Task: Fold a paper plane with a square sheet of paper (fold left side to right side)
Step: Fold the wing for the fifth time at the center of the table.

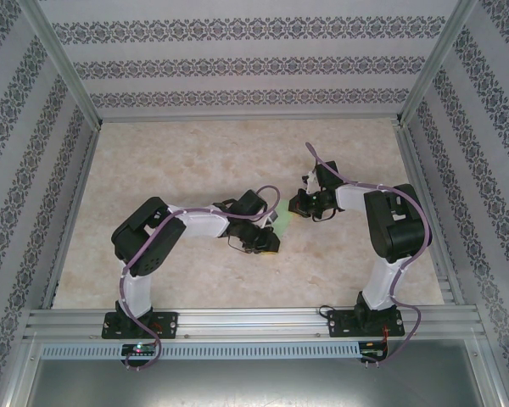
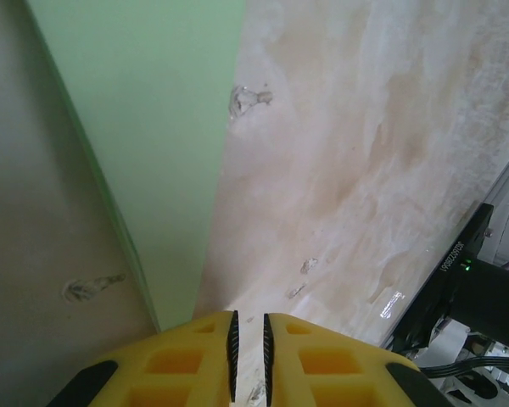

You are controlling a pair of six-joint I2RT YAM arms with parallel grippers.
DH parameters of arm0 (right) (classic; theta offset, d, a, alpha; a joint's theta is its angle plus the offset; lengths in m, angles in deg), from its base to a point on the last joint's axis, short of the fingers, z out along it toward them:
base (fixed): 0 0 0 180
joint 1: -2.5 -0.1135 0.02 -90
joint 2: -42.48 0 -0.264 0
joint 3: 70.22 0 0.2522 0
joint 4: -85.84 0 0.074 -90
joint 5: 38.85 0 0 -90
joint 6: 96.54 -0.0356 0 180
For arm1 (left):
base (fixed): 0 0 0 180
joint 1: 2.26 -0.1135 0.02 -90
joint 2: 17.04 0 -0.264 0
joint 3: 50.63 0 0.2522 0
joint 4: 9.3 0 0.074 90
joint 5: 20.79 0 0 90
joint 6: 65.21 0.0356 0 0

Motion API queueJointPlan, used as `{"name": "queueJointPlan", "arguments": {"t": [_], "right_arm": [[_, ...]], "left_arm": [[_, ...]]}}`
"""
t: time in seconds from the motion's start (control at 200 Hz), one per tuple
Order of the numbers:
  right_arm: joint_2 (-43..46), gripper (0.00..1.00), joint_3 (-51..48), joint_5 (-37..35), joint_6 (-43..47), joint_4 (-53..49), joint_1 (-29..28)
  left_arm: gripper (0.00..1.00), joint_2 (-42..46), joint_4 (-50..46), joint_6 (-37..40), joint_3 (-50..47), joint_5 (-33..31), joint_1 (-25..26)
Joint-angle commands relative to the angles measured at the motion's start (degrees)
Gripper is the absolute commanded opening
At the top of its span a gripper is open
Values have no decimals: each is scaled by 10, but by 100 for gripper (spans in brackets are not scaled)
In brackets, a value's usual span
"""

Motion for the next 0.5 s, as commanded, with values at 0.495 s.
{"name": "queueJointPlan", "arguments": {"t": [0.495], "right_arm": [[-15,0,7,-46,18,-40,-4]], "left_arm": [[19,-5,48,-25,-48,7,5]]}}
